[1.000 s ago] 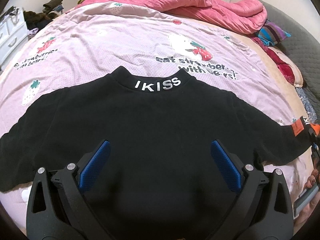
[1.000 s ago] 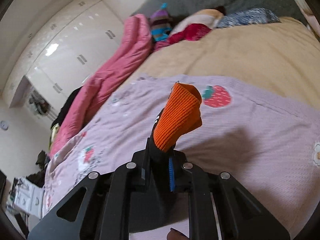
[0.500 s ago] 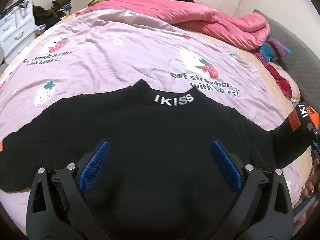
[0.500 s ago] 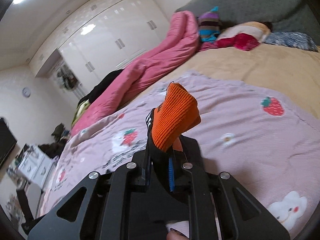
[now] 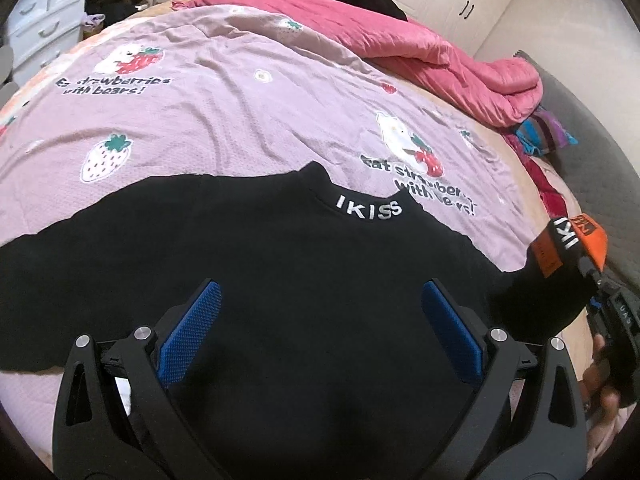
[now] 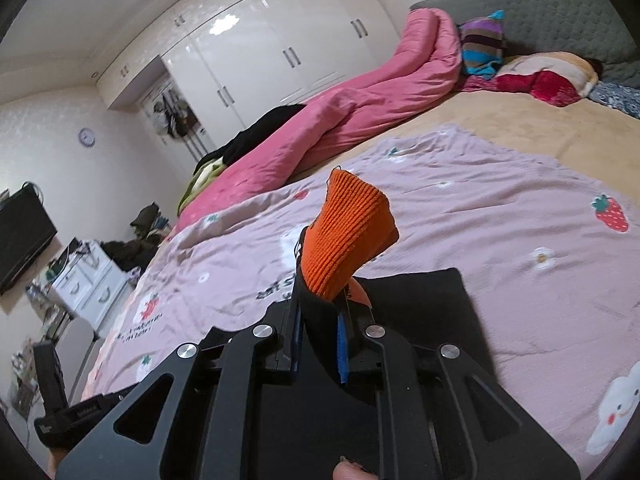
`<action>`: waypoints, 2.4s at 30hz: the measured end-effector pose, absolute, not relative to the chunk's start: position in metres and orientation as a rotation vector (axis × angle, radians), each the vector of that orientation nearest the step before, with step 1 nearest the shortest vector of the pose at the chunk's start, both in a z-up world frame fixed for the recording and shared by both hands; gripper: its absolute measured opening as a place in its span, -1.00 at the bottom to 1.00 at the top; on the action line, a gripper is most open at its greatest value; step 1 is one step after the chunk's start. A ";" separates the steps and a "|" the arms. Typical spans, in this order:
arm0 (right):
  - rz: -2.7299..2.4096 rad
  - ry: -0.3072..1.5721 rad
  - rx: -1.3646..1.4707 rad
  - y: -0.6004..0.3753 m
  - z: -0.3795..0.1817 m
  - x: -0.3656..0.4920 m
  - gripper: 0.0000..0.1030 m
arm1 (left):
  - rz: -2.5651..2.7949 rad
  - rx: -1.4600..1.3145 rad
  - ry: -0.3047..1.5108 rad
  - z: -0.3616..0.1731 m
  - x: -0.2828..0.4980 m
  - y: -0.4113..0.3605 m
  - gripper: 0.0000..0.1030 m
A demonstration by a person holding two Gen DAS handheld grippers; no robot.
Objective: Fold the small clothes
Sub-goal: 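Lift the sleeve with the right gripper and carry it toward the left gripper, then grasp the orange cuff with the left gripper while the right gripper releases it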
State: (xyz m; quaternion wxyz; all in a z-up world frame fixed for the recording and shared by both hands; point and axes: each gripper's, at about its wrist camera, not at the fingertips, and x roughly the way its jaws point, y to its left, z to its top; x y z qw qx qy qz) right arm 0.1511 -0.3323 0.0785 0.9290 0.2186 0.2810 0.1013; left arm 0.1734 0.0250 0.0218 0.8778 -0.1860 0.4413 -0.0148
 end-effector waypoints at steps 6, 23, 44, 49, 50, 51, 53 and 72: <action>0.247 0.599 0.425 -0.306 0.075 0.153 -0.76 | -0.034 -0.434 0.919 0.022 0.171 0.037 0.82; 0.365 0.691 0.337 -0.226 0.048 0.158 -0.76 | -0.063 -0.548 0.940 0.010 0.162 0.065 0.82; 0.533 0.834 0.243 -0.159 0.002 0.150 -0.35 | -0.114 -0.676 0.951 -0.011 0.166 0.073 0.82; 0.591 0.868 0.221 -0.158 -0.003 0.130 -0.24 | -0.134 -0.673 0.966 -0.021 0.170 0.066 0.82; 0.592 0.871 0.229 -0.161 -0.003 0.126 -0.24 | -0.137 -0.671 0.970 -0.023 0.170 0.065 0.82; 0.592 0.873 0.238 -0.164 -0.003 0.124 -0.23 | -0.145 -0.670 0.975 -0.026 0.171 0.062 0.82; 0.577 0.877 0.262 -0.176 -0.002 0.117 -0.18 | -0.163 -0.680 0.982 -0.032 0.173 0.057 0.73; 0.385 0.858 0.415 -0.273 0.007 0.089 0.02 | -0.287 -0.549 0.873 -0.006 0.183 0.011 -1.00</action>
